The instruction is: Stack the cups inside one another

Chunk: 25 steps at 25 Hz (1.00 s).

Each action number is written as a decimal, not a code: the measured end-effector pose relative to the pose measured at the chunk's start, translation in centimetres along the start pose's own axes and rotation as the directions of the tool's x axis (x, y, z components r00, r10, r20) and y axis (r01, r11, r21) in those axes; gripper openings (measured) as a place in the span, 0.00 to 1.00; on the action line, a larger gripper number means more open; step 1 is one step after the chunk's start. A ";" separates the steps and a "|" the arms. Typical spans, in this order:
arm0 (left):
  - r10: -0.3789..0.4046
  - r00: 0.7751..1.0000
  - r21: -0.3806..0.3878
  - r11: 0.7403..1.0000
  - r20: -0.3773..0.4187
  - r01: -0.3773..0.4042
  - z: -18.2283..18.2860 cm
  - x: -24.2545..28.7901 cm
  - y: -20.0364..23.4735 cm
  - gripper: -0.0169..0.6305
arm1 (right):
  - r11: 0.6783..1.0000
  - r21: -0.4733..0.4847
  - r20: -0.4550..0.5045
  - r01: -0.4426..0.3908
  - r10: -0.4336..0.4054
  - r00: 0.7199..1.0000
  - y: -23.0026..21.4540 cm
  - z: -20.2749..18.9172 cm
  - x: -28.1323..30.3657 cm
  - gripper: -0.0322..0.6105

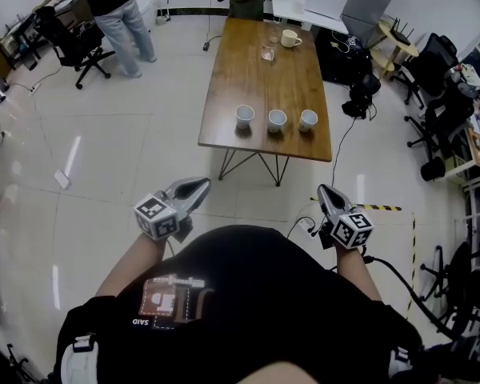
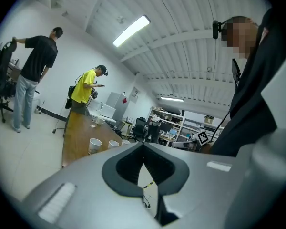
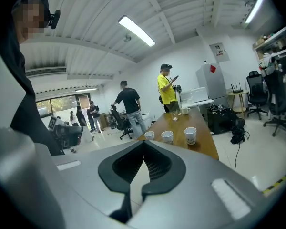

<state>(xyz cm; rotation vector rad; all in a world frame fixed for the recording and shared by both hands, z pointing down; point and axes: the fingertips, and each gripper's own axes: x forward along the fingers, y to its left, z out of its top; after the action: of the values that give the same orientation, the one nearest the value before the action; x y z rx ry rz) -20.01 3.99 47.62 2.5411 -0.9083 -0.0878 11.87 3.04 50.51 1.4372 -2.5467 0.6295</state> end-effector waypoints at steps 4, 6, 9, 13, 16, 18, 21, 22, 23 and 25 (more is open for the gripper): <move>0.038 0.999 -0.027 0.999 -0.001 -0.038 0.9 0.6 3.8 0.03 | 1.000 -0.003 -0.038 -0.008 0.008 0.999 -0.5 0.2 2.9 0.07; 0.054 0.999 -0.042 0.998 0.005 -0.053 1.0 1.5 4.9 0.03 | 1.000 -0.003 -0.044 -0.011 0.011 0.999 -1.8 0.2 4.1 0.07; 0.072 0.997 -0.043 0.996 0.009 -0.072 1.1 3.7 5.5 0.03 | 0.999 0.004 -0.043 -0.033 0.033 0.999 -4.5 0.9 5.9 0.07; 0.134 0.991 0.004 0.991 -0.007 -0.134 1.2 7.6 5.8 0.03 | 0.993 -0.010 -0.053 -0.114 0.113 0.992 -8.6 1.7 8.5 0.07; 0.191 0.982 0.015 0.982 0.005 -0.191 1.7 10.9 5.3 0.03 | 0.981 -0.055 -0.083 -0.188 0.183 0.980 -11.8 3.6 9.6 0.07; 0.223 0.975 -0.006 0.975 0.011 -0.223 2.0 13.1 4.8 0.03 | 0.968 -0.093 -0.099 -0.233 0.224 0.970 -13.9 5.1 10.3 0.08; 0.259 0.966 -0.014 0.966 0.004 -0.259 2.0 16.0 4.4 0.03 | 0.953 -0.111 -0.127 -0.282 0.268 0.955 -16.6 5.8 11.8 0.08; 0.263 0.965 -0.012 0.965 -0.002 -0.263 1.9 16.7 4.2 0.03 | 0.950 -0.106 -0.136 -0.293 0.278 0.951 -17.3 5.7 12.2 0.08; 0.264 0.965 -0.008 0.965 -0.011 -0.264 1.7 17.3 3.9 0.03 | 0.948 -0.100 -0.145 -0.302 0.287 0.947 -17.7 5.5 12.4 0.08; 0.264 0.964 0.003 0.965 -0.027 -0.264 1.4 17.9 3.7 0.03 | 0.945 -0.091 -0.156 -0.313 0.297 0.942 -18.1 5.2 12.9 0.08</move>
<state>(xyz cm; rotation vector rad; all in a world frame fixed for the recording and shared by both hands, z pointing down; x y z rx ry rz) -8.46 -10.15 49.40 2.3895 -1.2251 0.0281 20.70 -17.48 55.19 0.9322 -2.6649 0.5902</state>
